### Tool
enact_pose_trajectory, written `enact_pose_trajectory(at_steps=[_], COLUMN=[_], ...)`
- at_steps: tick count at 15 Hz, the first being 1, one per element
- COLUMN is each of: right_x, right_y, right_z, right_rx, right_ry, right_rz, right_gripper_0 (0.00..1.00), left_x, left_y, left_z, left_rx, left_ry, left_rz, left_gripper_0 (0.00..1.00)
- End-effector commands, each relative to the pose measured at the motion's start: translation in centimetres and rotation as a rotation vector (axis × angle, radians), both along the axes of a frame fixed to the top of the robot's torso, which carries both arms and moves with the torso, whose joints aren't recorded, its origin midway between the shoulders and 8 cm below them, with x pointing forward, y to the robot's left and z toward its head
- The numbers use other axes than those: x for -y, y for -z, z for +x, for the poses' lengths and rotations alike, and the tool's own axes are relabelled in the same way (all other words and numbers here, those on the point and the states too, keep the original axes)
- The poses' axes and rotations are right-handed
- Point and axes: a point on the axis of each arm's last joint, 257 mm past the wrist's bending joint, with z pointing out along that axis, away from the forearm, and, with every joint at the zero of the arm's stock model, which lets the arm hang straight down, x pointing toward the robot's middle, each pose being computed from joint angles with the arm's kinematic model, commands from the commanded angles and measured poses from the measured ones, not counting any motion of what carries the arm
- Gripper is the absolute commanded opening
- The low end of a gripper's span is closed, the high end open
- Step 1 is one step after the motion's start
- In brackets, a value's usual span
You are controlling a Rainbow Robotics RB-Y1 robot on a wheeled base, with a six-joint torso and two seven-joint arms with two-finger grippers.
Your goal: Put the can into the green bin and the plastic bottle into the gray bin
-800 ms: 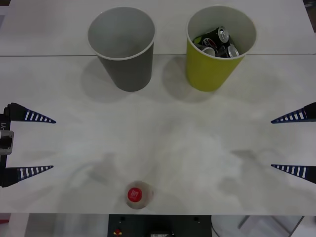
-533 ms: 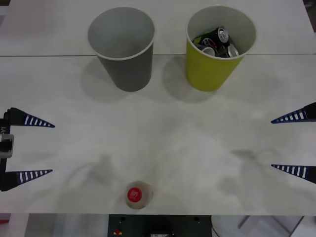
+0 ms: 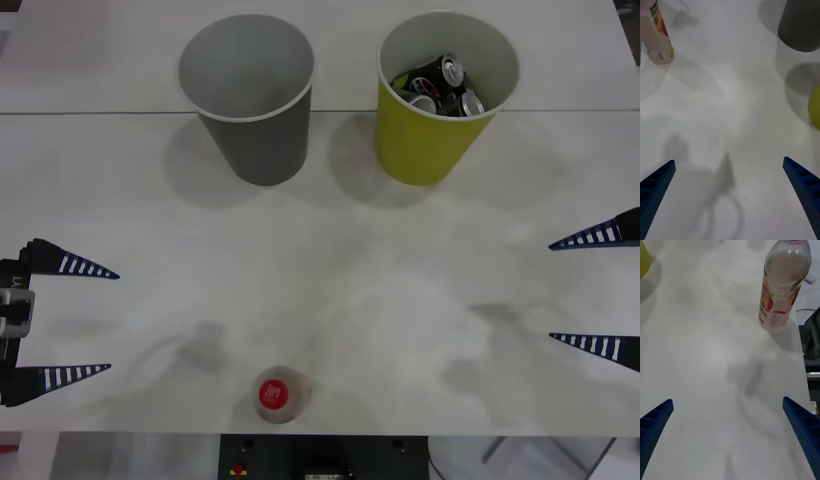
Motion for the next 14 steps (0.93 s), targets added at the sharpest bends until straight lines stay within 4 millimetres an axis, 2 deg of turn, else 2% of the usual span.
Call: enact_pose_trajectory(at_steps=[1,7,14], right_x=[0.0,0.0,0.0], right_y=[0.0,0.0,0.0], right_z=[0.0,0.0,0.0], right_rx=[0.000,0.000,0.000], right_ry=[0.000,0.000,0.000], right_rz=[0.000,0.000,0.000], right_gripper_0=[1.00,1.00,1.00], left_x=[0.2,1.1,4.1], left_y=[1.0,3.4,4.9], left_z=[0.0,-0.2,-1.3], left_rx=[0.004,-0.011,-0.066], left_ry=[0.031,0.110,0.152], left_rz=[-0.042,-0.137,-0.343], left_gripper_0=[1.00,1.00,1.00])
